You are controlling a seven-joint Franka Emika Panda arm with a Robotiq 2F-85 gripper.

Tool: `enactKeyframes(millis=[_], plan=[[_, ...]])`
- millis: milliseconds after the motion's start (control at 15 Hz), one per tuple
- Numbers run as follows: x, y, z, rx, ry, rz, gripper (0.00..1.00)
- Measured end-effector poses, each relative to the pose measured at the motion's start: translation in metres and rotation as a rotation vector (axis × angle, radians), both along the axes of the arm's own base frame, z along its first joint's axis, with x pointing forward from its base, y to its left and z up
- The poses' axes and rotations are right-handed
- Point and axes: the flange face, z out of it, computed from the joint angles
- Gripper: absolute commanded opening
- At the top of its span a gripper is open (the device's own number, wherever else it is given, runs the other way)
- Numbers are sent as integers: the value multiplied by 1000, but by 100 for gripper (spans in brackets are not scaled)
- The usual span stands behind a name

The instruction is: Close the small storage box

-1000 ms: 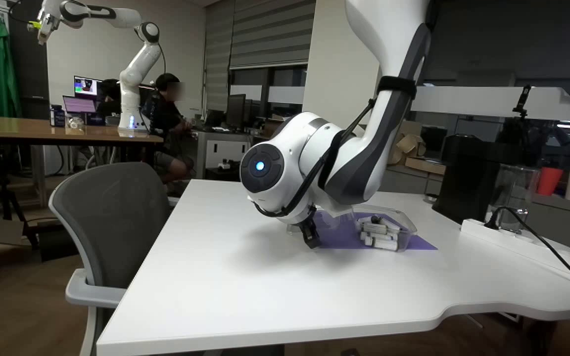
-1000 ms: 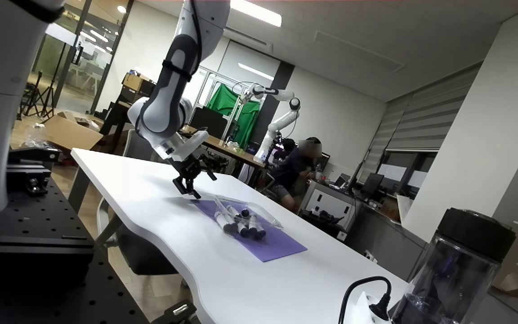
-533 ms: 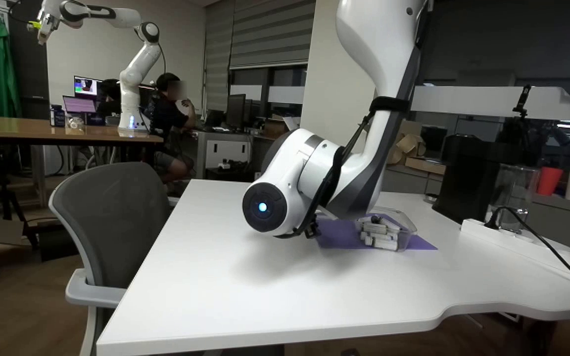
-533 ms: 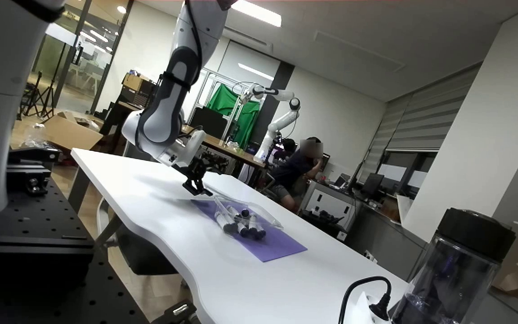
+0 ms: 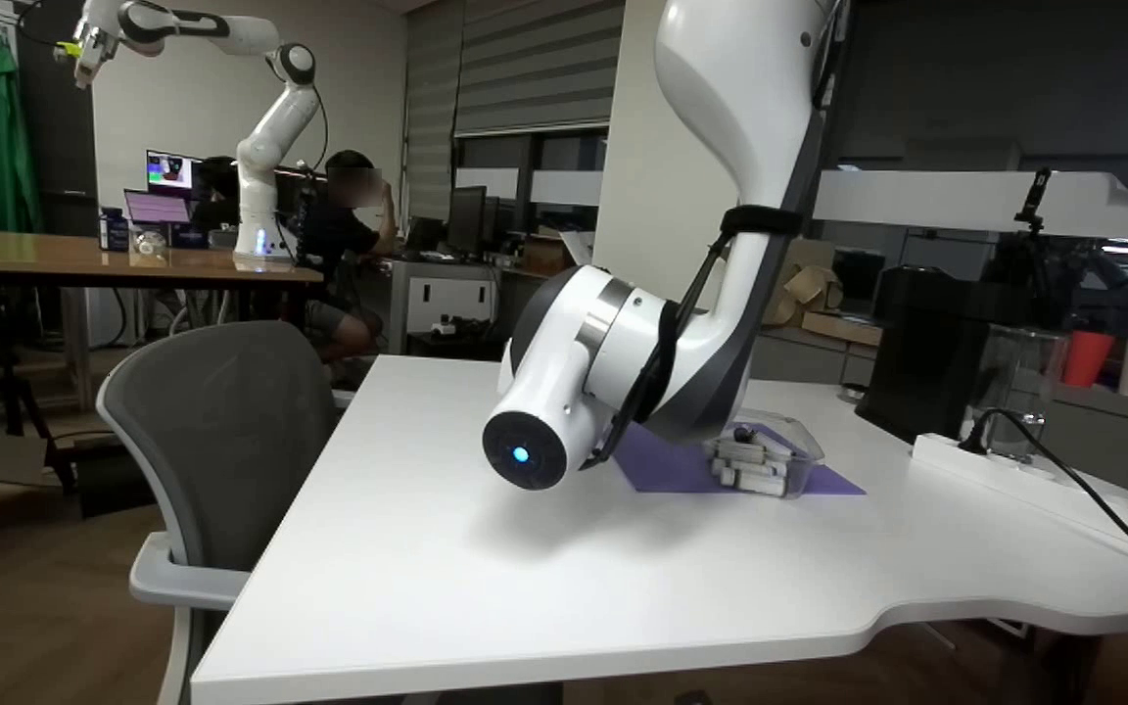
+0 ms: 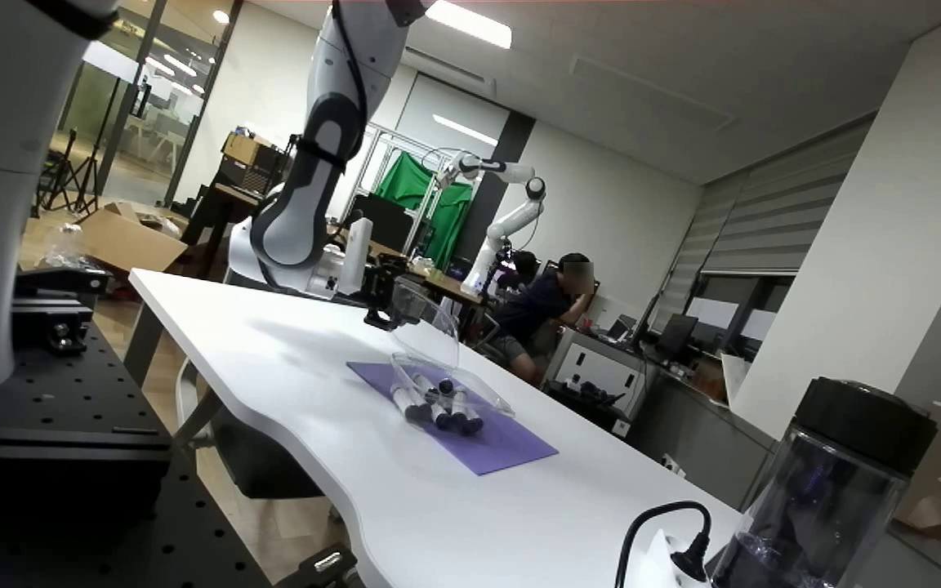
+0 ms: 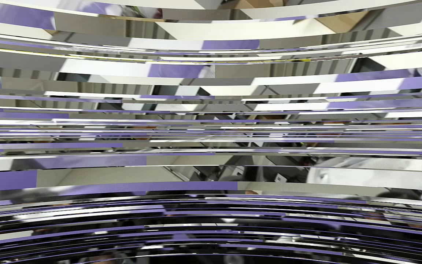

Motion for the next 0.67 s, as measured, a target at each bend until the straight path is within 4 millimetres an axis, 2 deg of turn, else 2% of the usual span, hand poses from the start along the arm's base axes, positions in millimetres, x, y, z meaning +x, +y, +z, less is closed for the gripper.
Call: enactKeyframes(millis=[333,467,667], plan=[[11,-12,25,-82,-74,-98,100],[14,-27,37,-104,-40,-204,100],[23,-62,55,-125,24,-379,100]])
